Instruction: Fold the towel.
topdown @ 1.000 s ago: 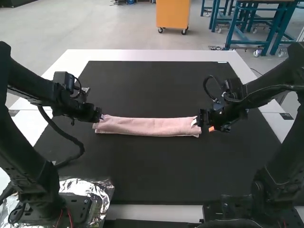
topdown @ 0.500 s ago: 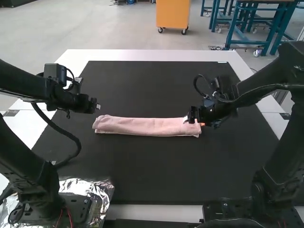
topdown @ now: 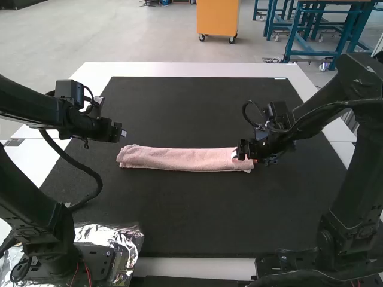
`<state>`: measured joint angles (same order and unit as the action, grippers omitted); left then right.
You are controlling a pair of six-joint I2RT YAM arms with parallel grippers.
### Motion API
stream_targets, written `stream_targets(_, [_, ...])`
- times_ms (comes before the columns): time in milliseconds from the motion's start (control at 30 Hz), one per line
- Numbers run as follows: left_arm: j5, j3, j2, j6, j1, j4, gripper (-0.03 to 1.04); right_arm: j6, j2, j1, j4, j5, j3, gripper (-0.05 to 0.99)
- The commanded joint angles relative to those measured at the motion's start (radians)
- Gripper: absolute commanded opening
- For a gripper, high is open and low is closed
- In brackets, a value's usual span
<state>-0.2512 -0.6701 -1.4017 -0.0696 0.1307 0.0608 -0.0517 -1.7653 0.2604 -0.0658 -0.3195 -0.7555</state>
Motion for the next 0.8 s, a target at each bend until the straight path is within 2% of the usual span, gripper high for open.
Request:
stream_targets(0, [-0.007, -0.022, 0.010, 0.007, 0.003, -0.015, 0.97, 0.012, -0.054, 0.003, -0.034, -0.066, -0.001, -0.02])
stream_targets(200, [-0.008, -0.025, 0.009, 0.007, 0.001, -0.024, 0.97, 0.019, 0.003, -0.026, 0.017, -0.102, -0.001, -0.02])
stream_targets(333, [-0.005, -0.025, 0.009, 0.007, 0.001, -0.047, 0.97, 0.013, 0.135, -0.110, 0.072, -0.105, -0.015, -0.02])
stream_targets(433, [-0.003, -0.028, 0.009, 0.007, 0.001, -0.062, 0.97, 0.010, 0.221, -0.142, 0.121, -0.133, -0.024, -0.02])
stream_targets(567, [0.000, -0.028, 0.003, 0.007, 0.001, -0.072, 0.97, 0.009, 0.279, -0.127, 0.149, -0.144, -0.021, -0.02])
stream_targets(767, [0.001, -0.023, 0.001, 0.007, 0.001, -0.073, 0.97, -0.022, 0.276, -0.023, 0.144, -0.144, -0.051, -0.02])
